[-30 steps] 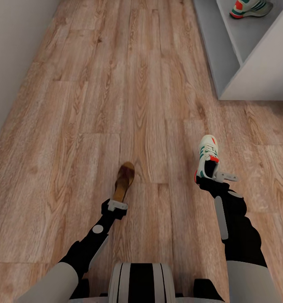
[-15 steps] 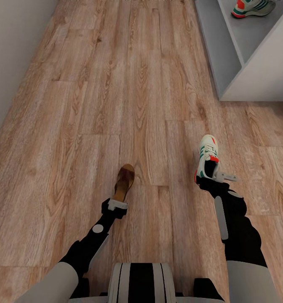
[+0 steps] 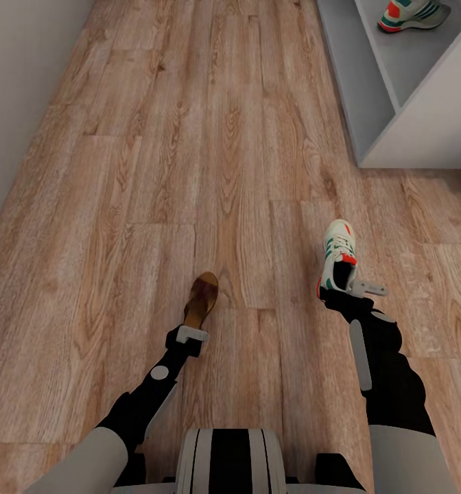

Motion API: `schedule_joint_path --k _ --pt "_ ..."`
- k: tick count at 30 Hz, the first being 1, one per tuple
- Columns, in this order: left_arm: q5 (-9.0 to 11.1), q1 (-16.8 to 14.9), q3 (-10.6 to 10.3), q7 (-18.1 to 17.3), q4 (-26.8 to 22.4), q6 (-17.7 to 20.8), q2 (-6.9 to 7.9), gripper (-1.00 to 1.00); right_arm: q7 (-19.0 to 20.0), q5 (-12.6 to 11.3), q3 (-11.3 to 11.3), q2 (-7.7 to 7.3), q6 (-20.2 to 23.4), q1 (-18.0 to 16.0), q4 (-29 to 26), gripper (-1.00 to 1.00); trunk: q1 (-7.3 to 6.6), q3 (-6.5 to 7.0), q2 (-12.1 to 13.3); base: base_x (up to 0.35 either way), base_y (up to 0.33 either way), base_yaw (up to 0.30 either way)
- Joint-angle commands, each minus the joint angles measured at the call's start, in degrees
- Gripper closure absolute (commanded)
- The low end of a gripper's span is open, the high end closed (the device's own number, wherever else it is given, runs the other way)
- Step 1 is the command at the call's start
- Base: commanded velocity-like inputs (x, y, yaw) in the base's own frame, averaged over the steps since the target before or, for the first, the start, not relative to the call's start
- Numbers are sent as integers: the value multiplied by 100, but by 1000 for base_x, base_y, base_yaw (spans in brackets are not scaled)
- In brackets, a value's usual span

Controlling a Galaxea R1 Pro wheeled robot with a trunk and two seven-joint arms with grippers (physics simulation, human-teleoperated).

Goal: Pick up the two gym shoes and the two sandals from the corridor floor and place them onto the hallstand (shoe rack) in the corridor, making sure they are on the rack and not on the floor. Arrange them so the two gym shoes are next to each other and the two sandals are next to each other.

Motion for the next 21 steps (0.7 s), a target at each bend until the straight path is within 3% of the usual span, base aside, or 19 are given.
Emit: schedule_joint_path --k 1,14,21 --pt "0 -4 -22 55 7 -16 5 100 -22 -16 -6 4 26 -3 -6 100 -1 -3 -1 0 0 0" --pt "3 -4 -18 55 -5 -16 5 100 -22 -16 -2 4 26 -3 -6 100 -1 -3 -1 0 0 0" --pt "3 -4 -14 55 -306 -8 5 100 -22 -16 -5 4 26 -3 -6 100 -1 -3 -1 0 0 0"
